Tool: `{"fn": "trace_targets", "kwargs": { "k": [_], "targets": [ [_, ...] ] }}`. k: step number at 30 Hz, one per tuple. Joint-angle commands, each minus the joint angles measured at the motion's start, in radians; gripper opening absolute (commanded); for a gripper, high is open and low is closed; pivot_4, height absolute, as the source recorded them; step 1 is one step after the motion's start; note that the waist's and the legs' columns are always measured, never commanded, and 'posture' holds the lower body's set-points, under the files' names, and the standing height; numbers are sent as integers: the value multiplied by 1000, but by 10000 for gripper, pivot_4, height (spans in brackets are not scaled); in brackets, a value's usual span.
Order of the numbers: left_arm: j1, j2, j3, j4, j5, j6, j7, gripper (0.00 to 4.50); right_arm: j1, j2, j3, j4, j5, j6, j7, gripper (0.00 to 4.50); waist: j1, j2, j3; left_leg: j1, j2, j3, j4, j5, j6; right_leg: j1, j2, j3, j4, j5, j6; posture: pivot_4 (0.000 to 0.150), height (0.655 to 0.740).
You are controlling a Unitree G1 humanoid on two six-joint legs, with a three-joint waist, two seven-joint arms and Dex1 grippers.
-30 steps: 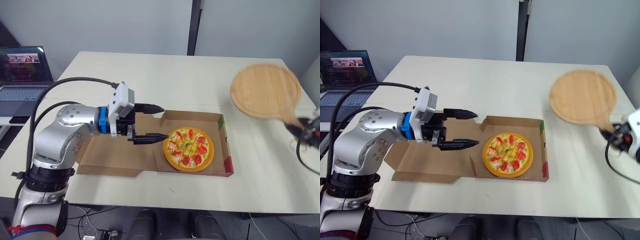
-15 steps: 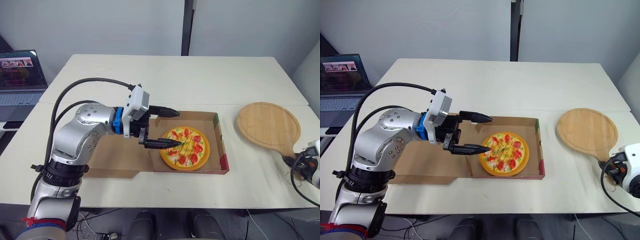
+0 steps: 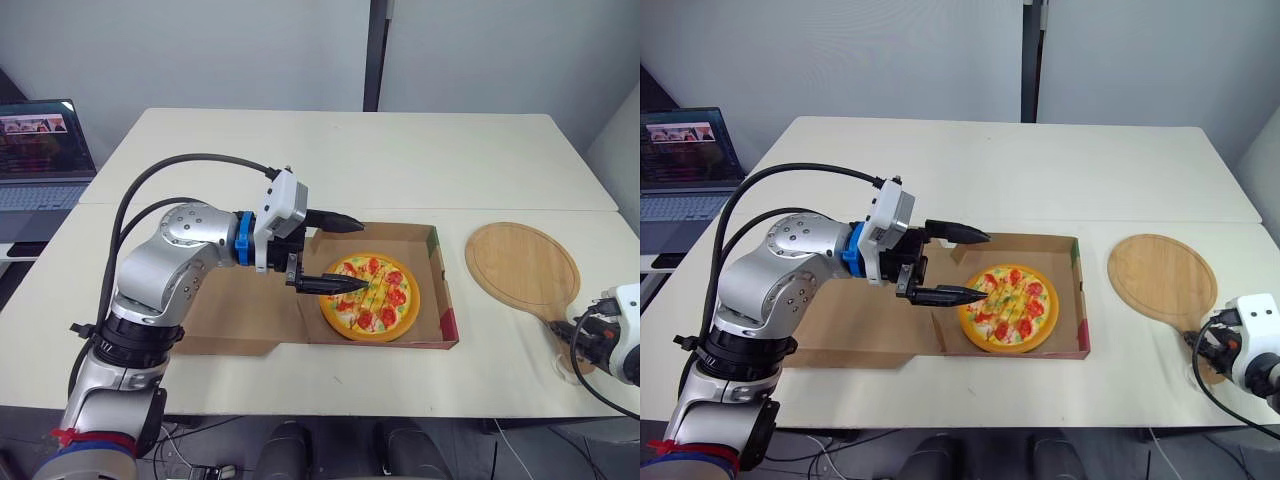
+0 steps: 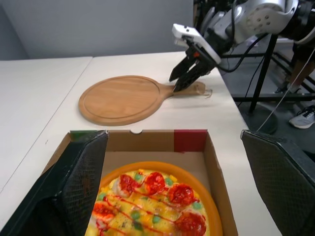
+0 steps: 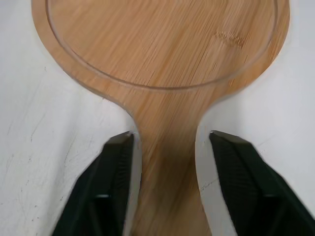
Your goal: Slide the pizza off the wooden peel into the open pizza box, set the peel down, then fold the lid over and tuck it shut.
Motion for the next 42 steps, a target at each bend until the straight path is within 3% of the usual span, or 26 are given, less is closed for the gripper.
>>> {"fn": "trace_targets", "kwargs": {
  "k": [1,2,3,11,19,26,31,36,42],
  "targets": [
    [-14,10,9,-2,14,-4,13,45000,22,-16,-73,-46,28,3,6,39355,1,0,0,0,0,0,0,0,0,0,0,0,0,0,0,1500,7400],
    [-11,12,12,-3,13,-4,13,45000,40,-22,-86,-62,38,-2,21,43482,1,0,0,0,0,0,0,0,0,0,0,0,0,0,0,1500,7400],
    [-8,13,14,-4,12,-5,11,45000,53,-26,-98,-79,48,-12,36,44634,2,0,0,0,0,0,0,0,0,0,0,0,0,0,0,1500,7400],
    [-26,5,12,19,29,-22,11,45000,36,-100,-86,-114,64,-115,98,44634,-1,0,0,1,1,0,0,0,0,0,2,1,0,-2,4,1500,7400],
    [49,44,55,6,101,-86,75,45000,-62,-131,-83,-52,86,-264,145,44634,-1,-1,0,0,2,0,0,0,0,0,2,0,-1,0,0,1500,7400],
    [241,146,283,-51,66,-38,189,45000,-239,-159,58,-51,116,-414,237,44634,-7,-1,0,1,4,-1,-1,0,0,0,4,0,-1,0,0,1500,7400],
    [390,122,473,-148,-32,113,353,45000,-410,-212,210,-56,185,-380,330,44634,-2,-2,1,1,10,-1,0,0,0,0,3,1,-1,0,-1,1500,7400],
    [511,44,651,-190,-130,213,512,45000,-631,-248,379,-6,214,-342,416,44634,5,-3,1,1,10,-2,0,0,0,0,1,-1,-1,0,-1,1500,7400],
    [651,-119,877,-219,-365,351,732,45000,-801,-231,545,10,250,-274,516,44634,2,-4,1,1,13,-3,0,0,0,0,-1,-2,-1,2,-4,1500,7400]
  ]
}}
